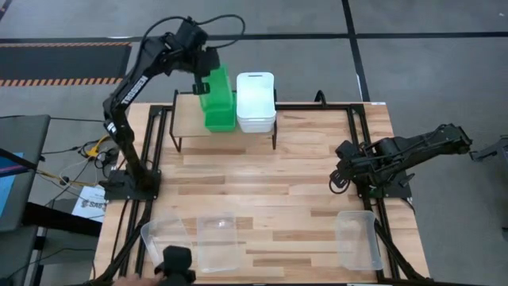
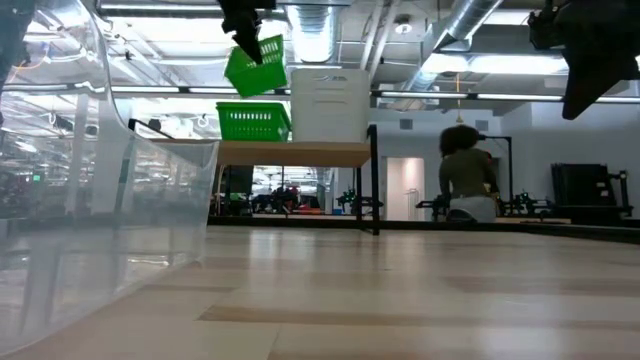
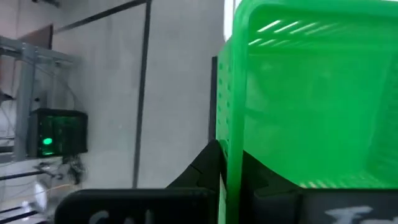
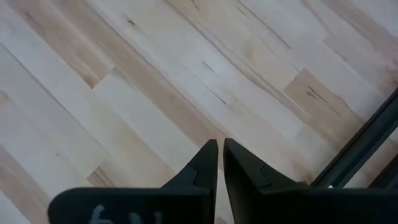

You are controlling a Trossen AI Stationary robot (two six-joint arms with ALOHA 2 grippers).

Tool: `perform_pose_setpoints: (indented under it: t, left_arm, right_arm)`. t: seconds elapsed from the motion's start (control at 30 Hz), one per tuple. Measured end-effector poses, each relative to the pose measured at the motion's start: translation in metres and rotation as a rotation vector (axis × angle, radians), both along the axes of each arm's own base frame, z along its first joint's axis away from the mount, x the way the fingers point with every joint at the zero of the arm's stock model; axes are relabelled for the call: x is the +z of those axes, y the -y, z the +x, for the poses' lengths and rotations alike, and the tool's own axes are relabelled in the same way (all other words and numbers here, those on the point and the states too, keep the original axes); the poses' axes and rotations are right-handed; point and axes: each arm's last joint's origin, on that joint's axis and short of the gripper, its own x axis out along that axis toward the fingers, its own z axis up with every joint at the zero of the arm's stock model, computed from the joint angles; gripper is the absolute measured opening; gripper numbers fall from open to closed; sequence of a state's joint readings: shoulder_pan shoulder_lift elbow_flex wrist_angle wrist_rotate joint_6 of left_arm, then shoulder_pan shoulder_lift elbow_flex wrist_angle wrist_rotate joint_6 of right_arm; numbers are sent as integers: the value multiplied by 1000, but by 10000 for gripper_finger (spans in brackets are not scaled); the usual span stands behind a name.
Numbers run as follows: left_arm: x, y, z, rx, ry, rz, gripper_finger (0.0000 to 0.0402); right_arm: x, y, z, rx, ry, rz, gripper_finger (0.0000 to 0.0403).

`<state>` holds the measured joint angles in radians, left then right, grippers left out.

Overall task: Stack baskets on shelf by color
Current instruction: Stack the green bin on top of the green bins on the shelf

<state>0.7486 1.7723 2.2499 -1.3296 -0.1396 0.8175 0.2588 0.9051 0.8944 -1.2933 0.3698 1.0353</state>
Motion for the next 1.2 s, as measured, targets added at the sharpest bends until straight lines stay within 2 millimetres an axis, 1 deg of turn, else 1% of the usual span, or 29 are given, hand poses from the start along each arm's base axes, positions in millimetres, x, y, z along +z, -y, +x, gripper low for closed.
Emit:
perform_pose_setpoints:
  t: [0.07, 0.17, 0.3, 0.37, 0.43, 0.57, 0.7, 0.93, 1.13, 1.2]
  left_arm:
    - [-3, -4, 3, -11, -8, 4, 0]
    - [-7, -5, 3, -13, -2, -46, 0]
    - [-15, -2, 9, -33, -33, -101, 0]
    - [-19, 2, 16, -49, -55, -112, 0]
    - [-22, 5, 15, -42, -90, -148, 0]
    - [-25, 10, 18, -61, -118, -160, 0]
    - [-30, 6, 23, -52, -139, -157, 0]
    - [-47, -2, 35, -56, -182, -195, 0]
    - [-50, -5, 39, -49, -210, -166, 1]
    - [-50, -5, 39, -27, -210, -159, 7]
  right_arm:
    - [0, 0, 0, -13, 3, 4, 52]
    - [0, 1, 0, -23, 4, 5, 52]
    - [0, 5, 1, -47, 3, 4, 52]
    - [0, 7, 1, -59, 1, 2, 52]
    - [0, 9, 1, -72, 0, 1, 52]
    - [0, 12, 2, -99, 0, 1, 52]
    - [0, 14, 2, -114, 0, 1, 52]
    - [0, 15, 2, -99, -7, -6, 52]
    - [0, 15, 2, -97, -8, -6, 52]
    - [0, 15, 2, -97, -8, -5, 52]
